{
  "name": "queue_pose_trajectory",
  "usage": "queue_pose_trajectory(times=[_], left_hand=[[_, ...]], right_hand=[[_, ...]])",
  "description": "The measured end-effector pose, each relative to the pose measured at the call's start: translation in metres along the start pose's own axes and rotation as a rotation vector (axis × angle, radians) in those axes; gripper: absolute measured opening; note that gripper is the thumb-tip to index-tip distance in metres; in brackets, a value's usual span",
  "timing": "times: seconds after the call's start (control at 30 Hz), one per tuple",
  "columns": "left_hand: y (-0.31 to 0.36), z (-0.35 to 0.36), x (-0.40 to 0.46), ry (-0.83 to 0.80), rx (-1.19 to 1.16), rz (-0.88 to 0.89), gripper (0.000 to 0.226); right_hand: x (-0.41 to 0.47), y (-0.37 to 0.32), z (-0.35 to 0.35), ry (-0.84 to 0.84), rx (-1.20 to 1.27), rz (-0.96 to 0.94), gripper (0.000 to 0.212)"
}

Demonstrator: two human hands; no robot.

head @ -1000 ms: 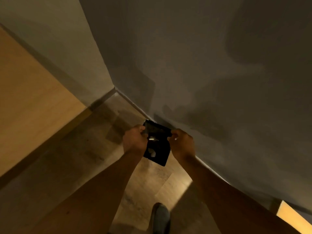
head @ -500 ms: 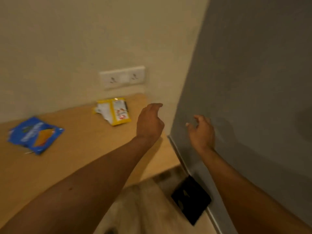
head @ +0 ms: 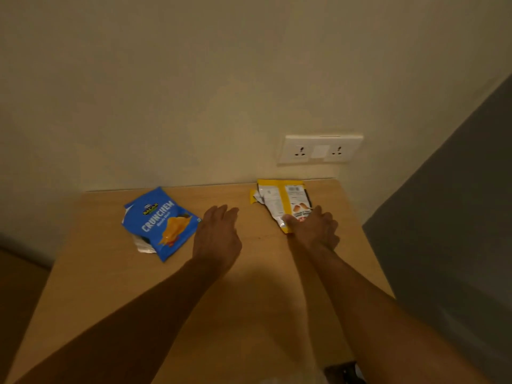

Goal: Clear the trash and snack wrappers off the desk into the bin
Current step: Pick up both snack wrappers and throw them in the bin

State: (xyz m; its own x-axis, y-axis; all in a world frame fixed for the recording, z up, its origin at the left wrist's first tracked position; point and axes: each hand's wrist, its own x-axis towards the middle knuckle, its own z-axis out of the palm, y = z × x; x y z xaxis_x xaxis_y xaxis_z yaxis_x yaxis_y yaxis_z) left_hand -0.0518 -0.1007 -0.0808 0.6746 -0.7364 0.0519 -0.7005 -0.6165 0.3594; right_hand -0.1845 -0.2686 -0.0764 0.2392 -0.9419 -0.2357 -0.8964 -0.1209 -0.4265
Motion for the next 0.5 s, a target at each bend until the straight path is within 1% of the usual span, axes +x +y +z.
queue_pose_trajectory(times=[0.03,0.07,0.1,0.13,0.17,0.2,0.23,0.27,0.33,0.4,0.43,0.5], left_hand=[[-0.01,0.0,0.001,0.047,-0.028,0.028,0.05],[-0.015,-0.001,0.002,0.121,-0.067,0.069,0.045],[-0.027,-0.003,0.001,0.225,-0.107,0.089,0.04],[-0.038,-0.006,0.002,0.338,-0.137,0.064,0.036],[-0.05,-0.011,0.002,0.44,-0.14,-0.038,0.033],[-0.062,-0.019,0.001,0.514,-0.119,-0.211,0.035],[-0.071,-0.026,0.002,0.557,-0.093,-0.411,0.041],[-0.08,-0.034,0.004,0.557,-0.068,-0.598,0.051],[-0.085,-0.043,0.007,0.457,-0.086,-0.847,0.078],[-0.09,-0.047,0.01,0.335,-0.142,-0.995,0.103],[-0.092,-0.045,0.012,0.27,-0.172,-1.043,0.11],[-0.096,-0.037,0.014,0.173,-0.218,-1.11,0.11]], right_hand=[[0.004,-0.003,0.005,0.01,-0.025,0.041,0.081],[0.008,-0.002,0.005,0.029,-0.036,0.075,0.074],[0.01,-0.004,0.009,0.05,-0.022,0.081,0.064],[0.01,-0.007,0.011,0.072,0.018,0.06,0.053],[0.008,-0.011,0.014,0.088,0.079,0.0,0.042],[0.004,-0.018,0.016,0.098,0.149,-0.087,0.035],[-0.002,-0.025,0.018,0.107,0.212,-0.178,0.031],[-0.01,-0.034,0.019,0.115,0.259,-0.253,0.029],[-0.022,-0.048,0.019,0.134,0.324,-0.344,0.025],[-0.033,-0.062,0.024,0.125,0.366,-0.401,0.022],[-0.037,-0.066,0.026,0.11,0.376,-0.424,0.022],[-0.045,-0.069,0.031,0.088,0.385,-0.449,0.02]])
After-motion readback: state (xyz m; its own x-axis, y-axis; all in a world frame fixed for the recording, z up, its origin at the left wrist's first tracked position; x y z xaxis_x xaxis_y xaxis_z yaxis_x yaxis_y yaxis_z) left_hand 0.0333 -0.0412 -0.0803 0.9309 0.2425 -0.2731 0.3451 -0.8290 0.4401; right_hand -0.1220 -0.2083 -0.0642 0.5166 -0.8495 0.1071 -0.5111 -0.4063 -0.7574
